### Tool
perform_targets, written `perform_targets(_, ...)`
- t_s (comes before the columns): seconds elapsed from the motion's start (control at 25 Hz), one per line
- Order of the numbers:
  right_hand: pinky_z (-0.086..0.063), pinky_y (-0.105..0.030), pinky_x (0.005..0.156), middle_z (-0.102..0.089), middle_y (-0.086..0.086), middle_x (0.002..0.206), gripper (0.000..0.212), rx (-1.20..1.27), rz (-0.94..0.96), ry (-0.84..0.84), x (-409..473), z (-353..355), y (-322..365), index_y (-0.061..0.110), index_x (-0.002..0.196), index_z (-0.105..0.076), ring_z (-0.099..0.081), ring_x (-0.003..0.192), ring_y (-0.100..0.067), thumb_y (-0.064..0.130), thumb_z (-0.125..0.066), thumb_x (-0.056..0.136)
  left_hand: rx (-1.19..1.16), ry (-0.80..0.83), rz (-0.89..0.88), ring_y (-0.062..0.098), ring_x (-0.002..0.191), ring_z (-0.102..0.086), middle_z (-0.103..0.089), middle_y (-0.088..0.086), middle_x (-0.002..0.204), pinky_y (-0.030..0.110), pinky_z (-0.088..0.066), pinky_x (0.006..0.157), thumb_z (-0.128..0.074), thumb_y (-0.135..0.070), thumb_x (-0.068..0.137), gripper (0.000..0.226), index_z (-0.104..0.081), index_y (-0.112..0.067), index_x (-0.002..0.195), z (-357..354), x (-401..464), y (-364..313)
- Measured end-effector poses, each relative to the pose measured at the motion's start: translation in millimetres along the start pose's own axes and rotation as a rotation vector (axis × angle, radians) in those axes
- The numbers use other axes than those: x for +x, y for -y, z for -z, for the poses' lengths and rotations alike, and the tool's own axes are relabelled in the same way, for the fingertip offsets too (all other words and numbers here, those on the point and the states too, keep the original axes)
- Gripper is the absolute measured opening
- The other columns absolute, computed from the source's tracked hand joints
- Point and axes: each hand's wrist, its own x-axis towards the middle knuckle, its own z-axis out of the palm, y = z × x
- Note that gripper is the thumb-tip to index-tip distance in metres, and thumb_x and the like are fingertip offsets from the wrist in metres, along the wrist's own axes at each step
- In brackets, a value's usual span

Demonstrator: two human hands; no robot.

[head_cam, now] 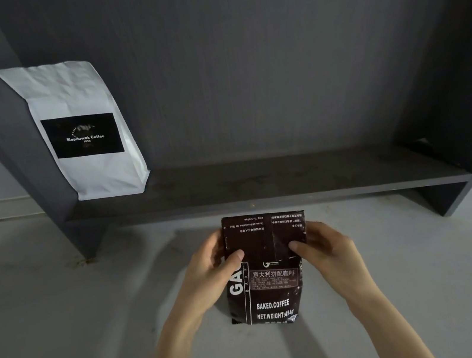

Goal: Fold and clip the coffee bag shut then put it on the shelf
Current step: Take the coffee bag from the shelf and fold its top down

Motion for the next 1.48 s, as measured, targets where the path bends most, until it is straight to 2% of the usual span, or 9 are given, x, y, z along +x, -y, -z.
perform_targets(0.12, -0.049, -0.009, 0.063, -0.073, 0.010, 0.081, 0.021, -0.015, 0.004, -0.078, -2, 1, -2, 0.025, 0.085, -0.067, -0.067, 0.079, -0.004, 0.008, -0.070, 0.072, -0.001, -0.066, 0.001, -0.010, 0.083, -0.062, -0.065, -0.015, 0.096, 0.004, -0.045, 0.072, -0.060, -0.007, 0.080, 0.026, -0.058, -0.020, 0.102, -1, -3, 1)
perform_targets(0.28, -0.051, -0.020, 0.071, -0.074, 0.001, 0.083, 0.018, -0.010, 0.014, -0.134, -2, 4, 2, 0.025, 0.080, -0.069, -0.067, 0.080, -0.011, 0.011, -0.072, 0.070, 0.074, -0.112, -0.014, 0.001, 0.092, -0.063, -0.070, -0.008, 0.098, 0.020, -0.047, 0.084, -0.064, -0.013, 0.078, 0.021, -0.062, -0.020, 0.098, -3, -5, 0)
perform_targets(0.4, -0.051, -0.010, 0.064, -0.073, 0.006, 0.080, 0.019, -0.008, 0.058, -0.150, -1, 8, 8, 0.028, 0.079, -0.070, -0.067, 0.075, -0.005, 0.012, -0.073, 0.069, 0.101, -0.161, -0.040, 0.003, 0.089, -0.064, -0.071, -0.008, 0.093, 0.027, -0.047, 0.085, -0.065, -0.015, 0.077, 0.015, -0.064, -0.021, 0.090, -5, -3, -1)
perform_targets(0.56, -0.049, -0.007, 0.061, -0.073, 0.016, 0.069, 0.023, 0.014, 0.024, -0.154, -1, 6, 3, 0.030, 0.077, -0.070, -0.067, 0.072, -0.004, 0.008, -0.071, 0.071, 0.103, -0.211, -0.031, 0.019, 0.082, -0.064, -0.070, 0.009, 0.085, 0.044, -0.048, 0.084, -0.064, -0.010, 0.077, 0.006, -0.060, -0.008, 0.082, -11, 1, 7)
perform_targets(0.84, -0.054, -0.023, 0.068, -0.072, 0.020, 0.065, 0.022, 0.062, -0.027, -0.203, 5, 2, -5, 0.031, 0.070, -0.071, -0.067, 0.069, 0.000, 0.009, -0.069, 0.073, 0.063, -0.243, -0.008, 0.027, 0.080, -0.064, -0.070, 0.014, 0.082, 0.051, -0.047, 0.084, -0.064, -0.014, 0.078, 0.010, -0.058, -0.006, 0.081, -14, 7, 14)
perform_targets(1.0, -0.046, -0.005, 0.058, -0.071, 0.023, 0.064, 0.024, 0.079, 0.015, -0.159, 7, 3, -7, 0.028, 0.073, -0.070, -0.065, 0.066, 0.004, 0.005, -0.066, 0.076, 0.096, -0.225, -0.017, 0.031, 0.082, -0.064, -0.070, 0.015, 0.084, 0.050, -0.047, 0.083, -0.062, -0.013, 0.079, 0.005, -0.059, -0.012, 0.082, -15, 7, 16)
perform_targets(1.12, -0.046, -0.004, 0.061, -0.073, 0.021, 0.072, 0.020, 0.054, 0.035, -0.013, 6, 13, -3, 0.018, 0.090, -0.068, -0.065, 0.074, 0.004, 0.003, -0.062, 0.078, 0.092, -0.225, -0.011, 0.015, 0.081, -0.064, -0.070, 0.001, 0.084, 0.042, -0.048, 0.082, -0.062, -0.013, 0.079, 0.007, -0.060, -0.018, 0.085, -17, 6, 17)
perform_targets(1.24, -0.045, -0.003, 0.068, -0.069, 0.015, 0.093, 0.021, -0.087, 0.050, 0.033, 4, 32, -2, 0.029, 0.095, -0.064, -0.063, 0.084, 0.007, 0.013, -0.058, 0.083, 0.095, -0.196, -0.023, 0.004, 0.092, -0.062, -0.067, -0.011, 0.093, 0.031, -0.047, 0.087, -0.061, -0.013, 0.080, 0.020, -0.059, -0.031, 0.088, -17, 6, 14)
perform_targets(1.48, -0.040, -0.026, 0.081, -0.064, 0.002, 0.098, 0.026, -0.471, -0.116, -0.132, -8, 72, -36, 0.026, 0.105, -0.060, -0.058, 0.094, -0.015, 0.021, -0.063, 0.080, 0.120, -0.187, -0.047, -0.014, 0.084, -0.058, -0.063, -0.019, 0.095, 0.017, -0.047, 0.077, -0.059, -0.013, 0.081, 0.031, -0.053, -0.043, 0.086, -18, 5, 13)
